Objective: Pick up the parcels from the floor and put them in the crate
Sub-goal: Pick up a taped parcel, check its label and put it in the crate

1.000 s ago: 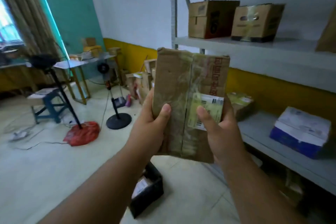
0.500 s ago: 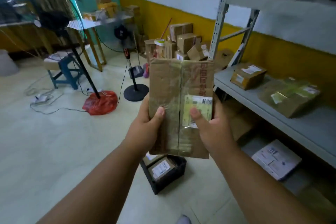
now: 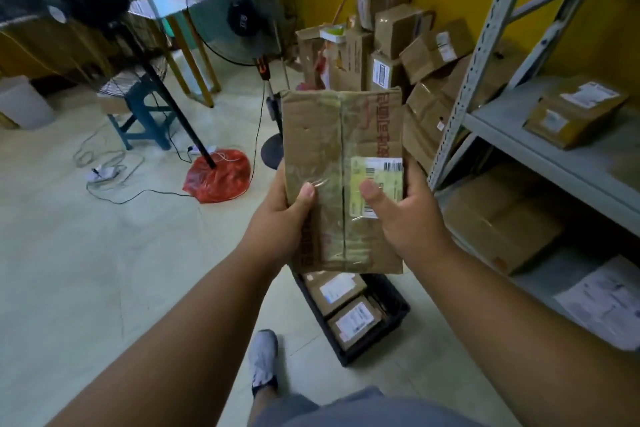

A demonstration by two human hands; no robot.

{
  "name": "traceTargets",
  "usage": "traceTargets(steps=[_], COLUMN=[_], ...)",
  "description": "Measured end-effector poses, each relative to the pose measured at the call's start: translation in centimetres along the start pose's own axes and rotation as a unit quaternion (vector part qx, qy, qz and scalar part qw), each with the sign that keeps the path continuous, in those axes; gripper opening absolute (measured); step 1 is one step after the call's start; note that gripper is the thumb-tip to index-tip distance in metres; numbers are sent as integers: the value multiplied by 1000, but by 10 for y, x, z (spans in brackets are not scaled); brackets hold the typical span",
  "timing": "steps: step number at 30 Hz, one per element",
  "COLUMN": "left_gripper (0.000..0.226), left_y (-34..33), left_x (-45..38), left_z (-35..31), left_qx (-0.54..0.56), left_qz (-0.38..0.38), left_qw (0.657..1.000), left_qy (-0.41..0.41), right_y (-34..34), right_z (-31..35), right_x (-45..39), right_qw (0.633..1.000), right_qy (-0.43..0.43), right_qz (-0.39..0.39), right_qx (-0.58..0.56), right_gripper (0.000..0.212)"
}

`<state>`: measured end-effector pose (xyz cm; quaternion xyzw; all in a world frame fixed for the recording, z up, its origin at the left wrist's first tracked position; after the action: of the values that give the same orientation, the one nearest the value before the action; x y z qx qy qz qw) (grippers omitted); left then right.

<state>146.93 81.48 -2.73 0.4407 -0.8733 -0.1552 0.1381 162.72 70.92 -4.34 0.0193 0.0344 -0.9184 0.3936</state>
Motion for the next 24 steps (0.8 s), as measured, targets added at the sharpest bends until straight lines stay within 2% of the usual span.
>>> traceTargets(steps=[6,9,14,18,24], left_gripper=[44,45,46,50,36], left_y=[0,8,6,-17,-52], left_x=[-110,-161,-211,-219,-212], left_z=[38,50,62,87,183], left_qx=[-29,-65,-127,-153,-167], left_qz=[156,240,340,384,398], left_qw=[987,967,931,910,902], left_qy=[-33,-44,-47,-40,-6], right_y=[-25,-49,-75,-73,-72], right_z=[-43,-65,-84,-108,-203], right_x=[-35,-48,-58,-51,-28], right_qw=[987,969,940,925,914], right_qy=[-49,-71,-108,-137,-190], right_qz=[-155,-235,-323,-355,-358], right_qx=[1,-11,-23,-24,-36], right_gripper=[85,80,76,68,56])
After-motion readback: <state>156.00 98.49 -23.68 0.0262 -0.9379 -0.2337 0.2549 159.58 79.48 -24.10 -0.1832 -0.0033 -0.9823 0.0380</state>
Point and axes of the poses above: each hand's wrist, its own x-axis away from the middle knuckle, its own y-axis out of the back of the hand, z = x × y, the point moved 3 cm from there along -x, towards the middle knuckle, and after that the axes turned 12 degrees about -x, right-handed, at the moved point
